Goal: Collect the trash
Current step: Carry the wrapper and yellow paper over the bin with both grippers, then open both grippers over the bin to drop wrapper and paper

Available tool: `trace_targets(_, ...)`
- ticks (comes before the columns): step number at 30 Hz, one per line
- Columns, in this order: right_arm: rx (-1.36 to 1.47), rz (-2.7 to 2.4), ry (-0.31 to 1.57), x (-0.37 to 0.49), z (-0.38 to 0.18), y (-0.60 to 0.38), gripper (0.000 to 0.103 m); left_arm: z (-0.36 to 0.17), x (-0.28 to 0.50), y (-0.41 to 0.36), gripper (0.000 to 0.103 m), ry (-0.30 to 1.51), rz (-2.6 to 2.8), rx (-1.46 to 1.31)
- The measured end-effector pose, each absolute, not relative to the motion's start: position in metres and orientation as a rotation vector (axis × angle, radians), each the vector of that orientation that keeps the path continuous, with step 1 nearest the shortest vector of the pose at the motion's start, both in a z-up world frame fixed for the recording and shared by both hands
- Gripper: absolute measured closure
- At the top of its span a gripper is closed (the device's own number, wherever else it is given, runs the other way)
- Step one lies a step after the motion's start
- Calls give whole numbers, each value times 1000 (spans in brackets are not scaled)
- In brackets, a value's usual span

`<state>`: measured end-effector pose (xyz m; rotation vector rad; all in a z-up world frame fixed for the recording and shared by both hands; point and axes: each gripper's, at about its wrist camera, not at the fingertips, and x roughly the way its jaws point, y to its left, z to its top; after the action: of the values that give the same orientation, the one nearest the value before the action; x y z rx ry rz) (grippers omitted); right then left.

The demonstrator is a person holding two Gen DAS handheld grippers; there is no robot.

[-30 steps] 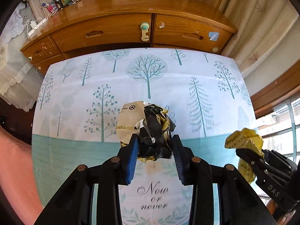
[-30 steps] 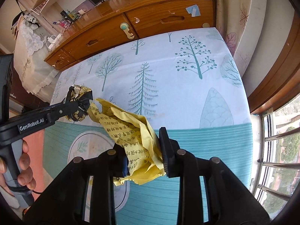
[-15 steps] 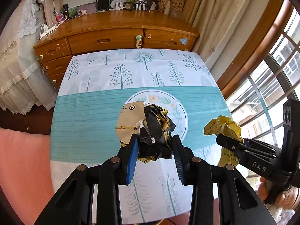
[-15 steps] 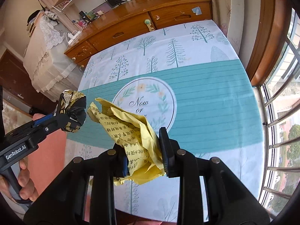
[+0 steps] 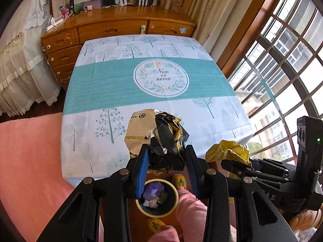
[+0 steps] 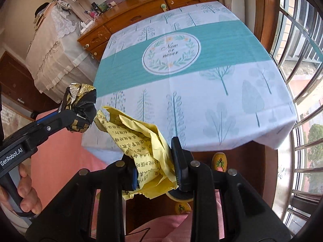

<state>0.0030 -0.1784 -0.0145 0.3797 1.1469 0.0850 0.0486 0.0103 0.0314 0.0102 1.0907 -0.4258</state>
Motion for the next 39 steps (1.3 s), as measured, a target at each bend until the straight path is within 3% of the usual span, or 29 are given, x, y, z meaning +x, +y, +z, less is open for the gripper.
trace_targets(6,345,85,1240,-36,-41,-158,79,-12,2,20,68,1173,-400,1)
trace_targets(13,268,87,1287,-39,-92,-153,79,-101,-22,23,68,1283,-338,-32)
trace_targets(27,273,92,1443,-54,-343,-154,79,-355,-37,20,67,1421,-214,-91)
trace_targets(36,333,89,1457,-49,-440,-162,78,-459,-42,8,64,1442,-210,-91)
trace_targets(39,370,92,1484,-51,-465,-165,74,-478,-42,9,52,1452,-212,-85)
